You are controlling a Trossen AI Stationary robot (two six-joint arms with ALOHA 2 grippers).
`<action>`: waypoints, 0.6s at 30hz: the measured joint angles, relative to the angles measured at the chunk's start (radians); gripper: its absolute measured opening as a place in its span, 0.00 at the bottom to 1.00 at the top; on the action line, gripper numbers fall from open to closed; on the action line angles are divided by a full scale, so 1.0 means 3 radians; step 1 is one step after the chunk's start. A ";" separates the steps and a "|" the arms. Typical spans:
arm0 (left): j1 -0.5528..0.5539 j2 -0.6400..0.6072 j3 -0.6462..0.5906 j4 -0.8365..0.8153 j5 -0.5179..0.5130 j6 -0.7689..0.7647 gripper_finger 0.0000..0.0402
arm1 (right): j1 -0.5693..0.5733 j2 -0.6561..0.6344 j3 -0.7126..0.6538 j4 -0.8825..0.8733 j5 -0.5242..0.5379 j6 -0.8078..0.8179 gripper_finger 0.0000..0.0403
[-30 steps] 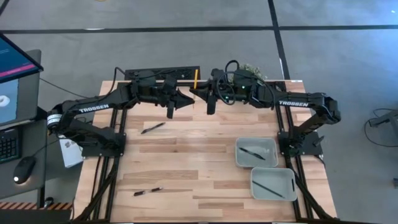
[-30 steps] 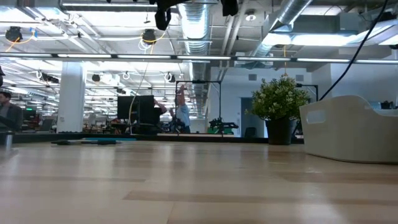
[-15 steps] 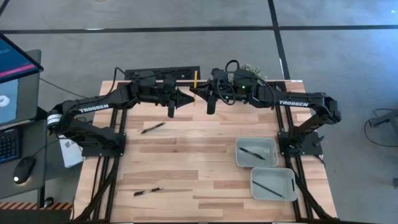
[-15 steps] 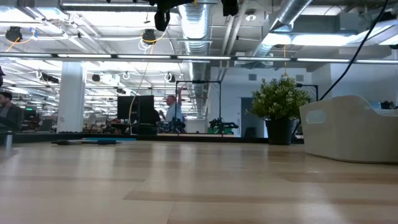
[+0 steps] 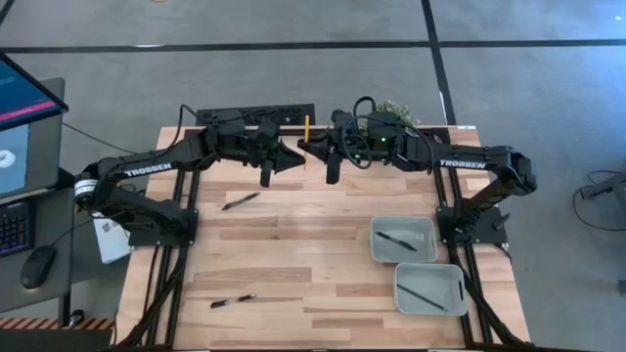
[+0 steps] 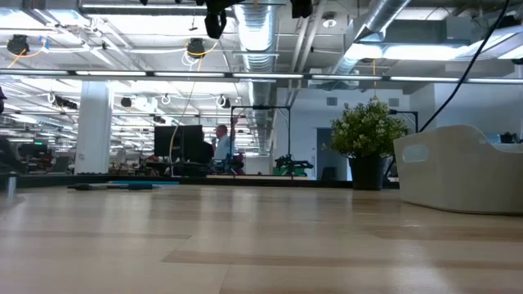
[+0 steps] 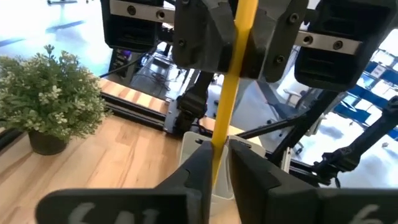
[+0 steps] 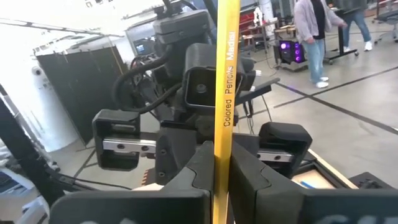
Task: Sort pens & pencils
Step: Put the yellow pencil into the bottom gray bin
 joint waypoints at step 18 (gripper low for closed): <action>0.0128 -0.0584 0.0001 -0.1266 -0.0117 0.0588 0.19 | 0.0024 0.0005 0.0000 -0.1317 0.0013 -0.0073 0.11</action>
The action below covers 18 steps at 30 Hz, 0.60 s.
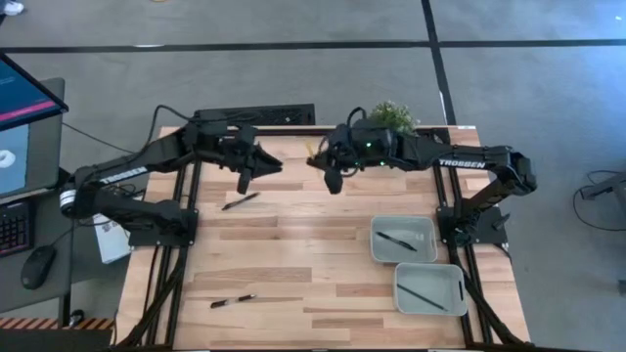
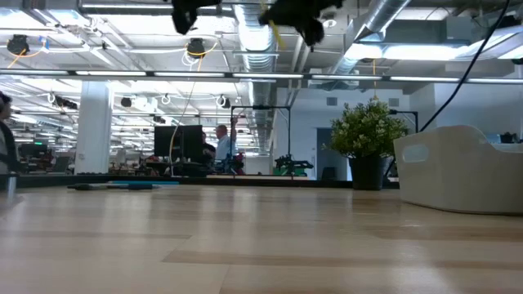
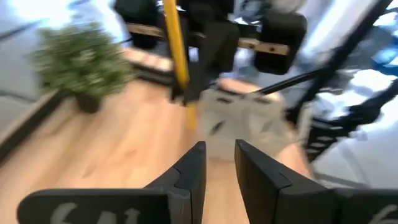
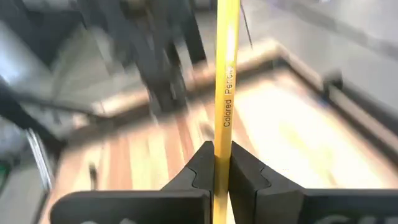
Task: Sort pens & pencils
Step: Put the yellow pencil into the bottom gray bin
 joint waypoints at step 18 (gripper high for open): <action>-0.0001 -0.0125 0.0003 -0.0530 -0.1013 0.0257 0.19 | 0.1232 -0.0450 -0.0004 -0.3145 -0.0091 0.1353 0.11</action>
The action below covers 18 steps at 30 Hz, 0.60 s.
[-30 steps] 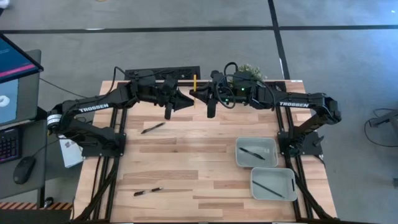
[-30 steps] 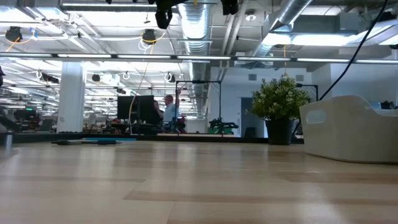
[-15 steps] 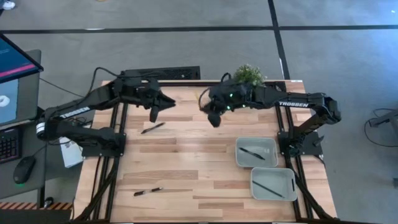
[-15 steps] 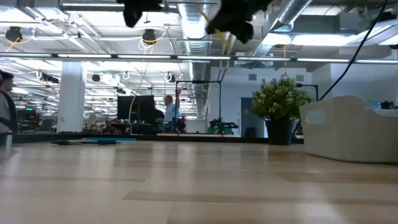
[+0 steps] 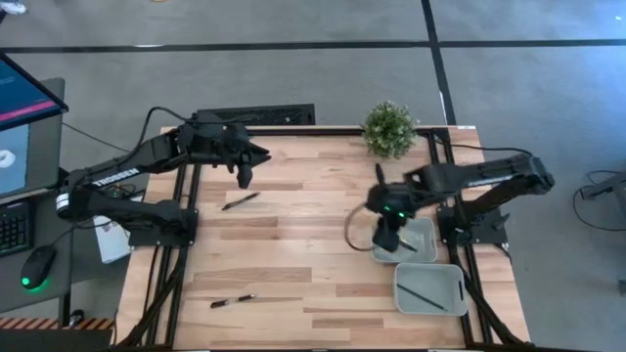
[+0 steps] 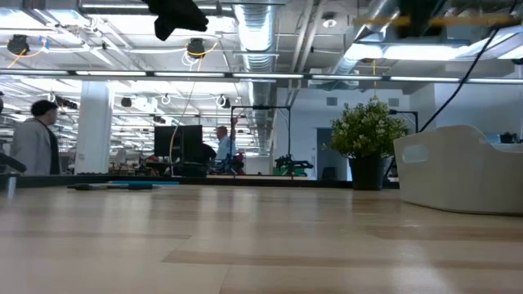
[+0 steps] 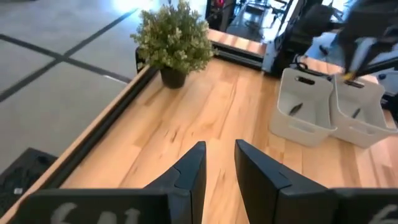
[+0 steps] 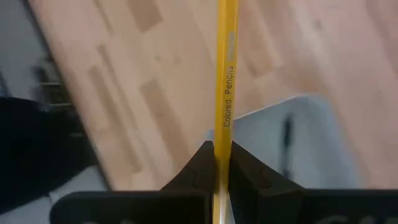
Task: Sort pens & pencils
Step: Put the yellow pencil into the bottom gray bin
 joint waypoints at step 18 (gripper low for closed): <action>-0.0032 0.0675 -0.0003 0.0469 -0.0026 -0.0218 0.19 | 0.2276 -0.0273 -0.0553 -0.0296 0.0569 0.2654 0.12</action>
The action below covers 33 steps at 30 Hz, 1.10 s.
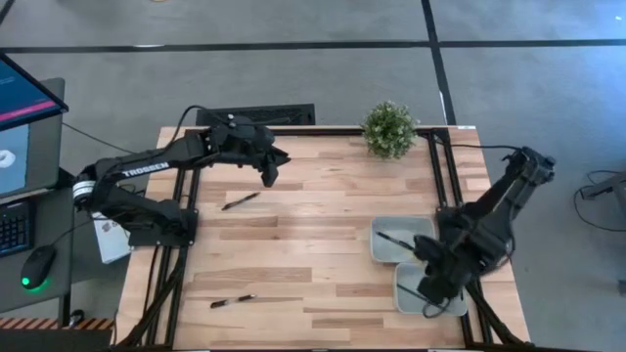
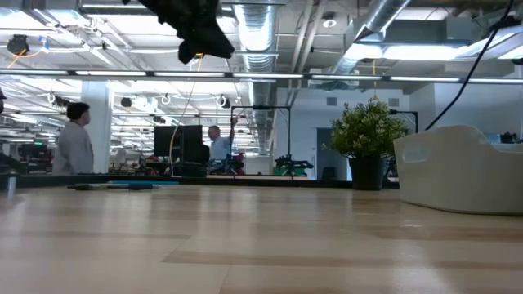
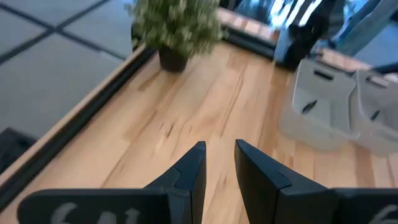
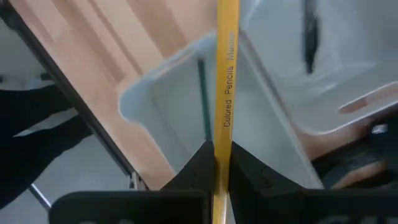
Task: Sort pens & pencils
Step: Put the yellow pencil into the bottom gray bin
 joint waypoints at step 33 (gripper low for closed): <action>-0.0047 0.0020 0.0000 0.0099 0.0006 -0.0100 0.19 | 0.0171 0.0019 -0.1592 0.1812 -0.0154 -0.0566 0.12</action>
